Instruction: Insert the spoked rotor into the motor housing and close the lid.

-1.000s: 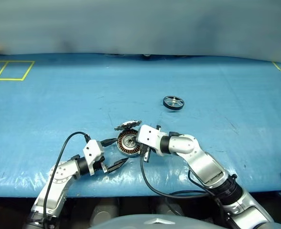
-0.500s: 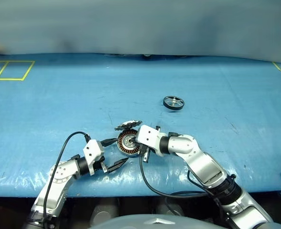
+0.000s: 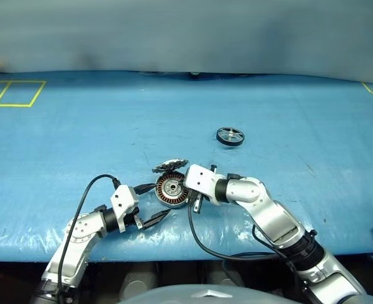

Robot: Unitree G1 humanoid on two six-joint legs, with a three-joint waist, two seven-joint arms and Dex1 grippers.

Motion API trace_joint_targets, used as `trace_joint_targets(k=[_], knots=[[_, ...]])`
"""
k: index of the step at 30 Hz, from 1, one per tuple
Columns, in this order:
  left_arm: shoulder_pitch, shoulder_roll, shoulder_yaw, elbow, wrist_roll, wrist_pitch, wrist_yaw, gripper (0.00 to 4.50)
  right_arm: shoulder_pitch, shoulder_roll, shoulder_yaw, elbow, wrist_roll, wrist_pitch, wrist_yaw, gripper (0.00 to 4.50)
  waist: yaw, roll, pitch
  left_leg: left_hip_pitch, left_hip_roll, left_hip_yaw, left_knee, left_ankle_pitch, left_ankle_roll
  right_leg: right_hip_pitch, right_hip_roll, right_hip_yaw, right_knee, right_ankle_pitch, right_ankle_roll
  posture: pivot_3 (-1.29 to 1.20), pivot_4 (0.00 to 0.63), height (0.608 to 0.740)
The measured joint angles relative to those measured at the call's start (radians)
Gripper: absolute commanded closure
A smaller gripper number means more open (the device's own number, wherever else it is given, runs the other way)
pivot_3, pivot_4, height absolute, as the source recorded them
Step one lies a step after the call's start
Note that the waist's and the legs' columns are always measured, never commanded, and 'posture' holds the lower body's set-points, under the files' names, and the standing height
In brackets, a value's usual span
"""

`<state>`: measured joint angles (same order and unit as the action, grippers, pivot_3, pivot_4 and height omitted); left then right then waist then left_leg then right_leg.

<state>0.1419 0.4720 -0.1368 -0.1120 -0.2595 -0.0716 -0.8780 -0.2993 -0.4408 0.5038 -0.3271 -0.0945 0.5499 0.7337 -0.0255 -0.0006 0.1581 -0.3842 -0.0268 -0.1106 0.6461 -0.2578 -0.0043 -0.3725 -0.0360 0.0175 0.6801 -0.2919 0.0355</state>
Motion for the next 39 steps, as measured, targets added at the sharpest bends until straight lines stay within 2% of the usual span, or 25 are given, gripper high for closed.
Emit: trace_joint_targets(k=[26, 39], knots=[[-0.004, -0.001, -0.001, 0.008, 0.003, -0.004, 0.003, 0.17, 0.010, 0.069, 0.031, -0.030, 0.041, 0.002, 0.027, 4.47, 0.000, 0.000, 0.000, 0.000, 0.000, 0.000, 0.000, 0.000, 0.000, 0.000, 0.000, 0.000, 0.000, 0.000, 0.000, 0.00, 0.150, 0.740], [-0.005, -0.002, -0.001, 0.011, 0.003, -0.004, 0.003, 0.17, 0.007, 0.061, 0.012, -0.035, 0.063, -0.003, 0.021, 4.47, 0.000, 0.000, 0.000, 0.000, 0.000, 0.000, 0.000, 0.000, 0.000, 0.000, 0.000, 0.000, 0.000, 0.000, 0.000, 0.00, 0.150, 0.740]])
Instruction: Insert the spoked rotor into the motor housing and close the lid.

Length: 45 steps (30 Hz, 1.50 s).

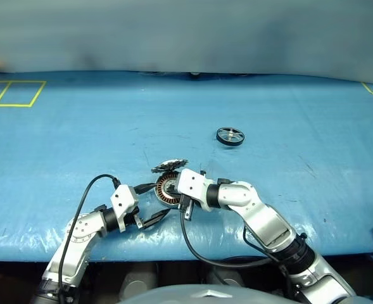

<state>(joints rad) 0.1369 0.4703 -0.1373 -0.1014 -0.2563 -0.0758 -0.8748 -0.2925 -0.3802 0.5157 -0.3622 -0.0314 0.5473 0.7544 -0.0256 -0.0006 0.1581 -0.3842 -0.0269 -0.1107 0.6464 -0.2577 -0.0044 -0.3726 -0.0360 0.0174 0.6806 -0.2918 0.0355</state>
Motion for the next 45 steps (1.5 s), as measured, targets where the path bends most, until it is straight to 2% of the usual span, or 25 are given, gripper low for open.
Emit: trace_joint_targets(k=[32, 45], knots=[[-0.004, 0.000, 0.000, 0.012, 0.002, -0.002, 0.001, 0.17, -0.003, -0.004, 0.026, 0.093, -0.046, -0.058, -0.040, 4.47, 0.000, 0.000, 0.000, 0.004, 0.000, 0.000, 0.000, 0.000, 0.000, 0.002, 0.000, 0.000, 0.000, 0.000, 0.000, 0.00, 0.150, 0.740], [-0.016, 0.001, 0.000, 0.017, 0.001, -0.001, -0.004, 0.17, -0.004, 0.004, -0.011, 0.069, -0.017, -0.041, -0.032, 4.47, 0.001, 0.000, 0.000, 0.003, 0.000, 0.000, 0.000, 0.000, 0.000, 0.003, 0.000, 0.000, 0.000, 0.000, 0.000, 0.00, 0.150, 0.740]])
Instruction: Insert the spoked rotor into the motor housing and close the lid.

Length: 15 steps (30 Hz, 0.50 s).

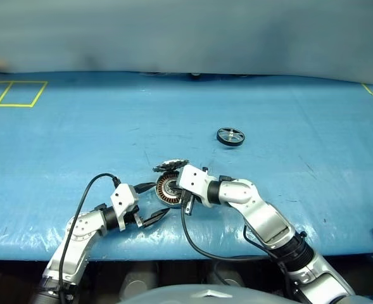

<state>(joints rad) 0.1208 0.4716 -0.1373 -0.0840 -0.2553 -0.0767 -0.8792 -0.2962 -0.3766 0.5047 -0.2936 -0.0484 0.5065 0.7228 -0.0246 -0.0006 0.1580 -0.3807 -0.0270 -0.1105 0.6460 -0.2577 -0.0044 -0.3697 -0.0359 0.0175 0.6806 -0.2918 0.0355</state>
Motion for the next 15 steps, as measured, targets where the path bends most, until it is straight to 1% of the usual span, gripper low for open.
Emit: trace_joint_targets(k=[8, 15], knots=[[0.001, 0.000, 0.000, 0.000, -0.001, 0.002, 0.000, 0.17, 0.000, 0.013, 0.000, 0.036, -0.006, -0.005, -0.004, 4.47, 0.000, 0.000, 0.000, 0.000, 0.000, 0.000, 0.000, 0.000, 0.000, 0.000, 0.000, 0.000, 0.000, 0.000, 0.000, 0.00, 0.150, 0.740], [0.007, 0.000, 0.001, 0.000, -0.002, 0.002, 0.005, 0.17, -0.008, -0.005, 0.030, 0.052, -0.058, -0.051, -0.014, 4.47, -0.001, 0.000, 0.000, 0.002, 0.000, 0.000, 0.000, 0.000, 0.000, 0.000, 0.000, 0.000, 0.000, 0.000, 0.000, 0.00, 0.150, 0.740]])
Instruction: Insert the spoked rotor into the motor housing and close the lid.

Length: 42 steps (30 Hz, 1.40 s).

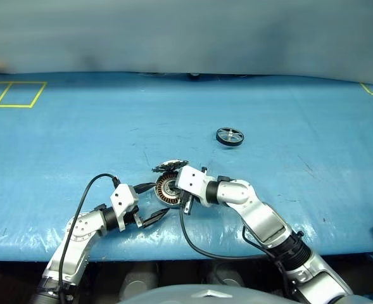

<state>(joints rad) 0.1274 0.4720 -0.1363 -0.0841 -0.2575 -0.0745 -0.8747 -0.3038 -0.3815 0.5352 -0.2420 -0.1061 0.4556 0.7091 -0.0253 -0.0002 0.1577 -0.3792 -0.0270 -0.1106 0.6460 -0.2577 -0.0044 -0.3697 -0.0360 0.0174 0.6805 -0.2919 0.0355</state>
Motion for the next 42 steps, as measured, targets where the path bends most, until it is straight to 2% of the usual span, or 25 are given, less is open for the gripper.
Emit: trace_joint_targets(k=[11, 20, 24, 30, 37, 42], knots=[[0.010, 0.001, 0.002, 0.000, -0.002, 0.002, 0.000, 0.17, -0.025, -0.053, 0.042, -0.002, -0.089, -0.009, -0.003, 4.47, 0.008, 0.001, -0.004, 0.002, 0.000, -0.001, 0.000, 0.000, 0.000, 0.000, 0.000, 0.000, -0.001, 0.000, 0.000, 0.00, 0.150, 0.740], [0.011, 0.001, 0.004, 0.000, -0.002, 0.003, 0.000, 0.17, -0.014, -0.054, 0.038, -0.006, -0.107, -0.009, -0.002, 4.47, 0.004, 0.002, -0.009, 0.003, 0.000, -0.001, 0.001, 0.000, 0.000, 0.002, 0.000, 0.000, -0.001, 0.000, 0.000, 0.00, 0.150, 0.740], [0.011, 0.001, 0.004, 0.000, -0.002, 0.004, 0.000, 0.17, 0.002, -0.041, 0.016, -0.011, -0.097, -0.009, -0.005, 4.47, 0.005, 0.002, -0.009, 0.003, 0.000, -0.001, 0.000, 0.000, 0.000, 0.002, 0.000, 0.000, -0.001, 0.000, 0.000, 0.00, 0.150, 0.740], [0.004, 0.002, 0.006, 0.000, -0.008, 0.008, -0.002, 0.17, 0.051, 0.010, -0.065, -0.046, 0.004, 0.057, -0.003, 4.47, 0.003, 0.002, -0.008, -0.001, 0.000, -0.001, 0.000, 0.000, 0.000, 0.001, 0.000, 0.000, -0.001, 0.000, 0.000, 0.00, 0.150, 0.740], [-0.031, 0.001, 0.012, 0.008, -0.026, 0.010, -0.001, 0.17, 0.058, -0.107, -0.138, -0.185, 0.076, 0.144, 0.065, 4.47, 0.004, 0.002, -0.007, -0.003, 0.000, -0.001, -0.001, 0.000, 0.000, -0.001, 0.000, 0.000, -0.001, 0.000, 0.000, 0.00, 0.150, 0.740], [-0.064, -0.001, 0.013, 0.041, -0.029, 0.020, -0.001, 0.17, 0.061, -0.272, -0.247, -0.199, 0.086, 0.169, 0.087, 4.47, 0.006, 0.002, -0.006, -0.004, -0.001, 0.000, -0.001, 0.000, 0.001, -0.001, 0.000, -0.001, -0.002, 0.000, 0.000, 0.00, 0.150, 0.740]])
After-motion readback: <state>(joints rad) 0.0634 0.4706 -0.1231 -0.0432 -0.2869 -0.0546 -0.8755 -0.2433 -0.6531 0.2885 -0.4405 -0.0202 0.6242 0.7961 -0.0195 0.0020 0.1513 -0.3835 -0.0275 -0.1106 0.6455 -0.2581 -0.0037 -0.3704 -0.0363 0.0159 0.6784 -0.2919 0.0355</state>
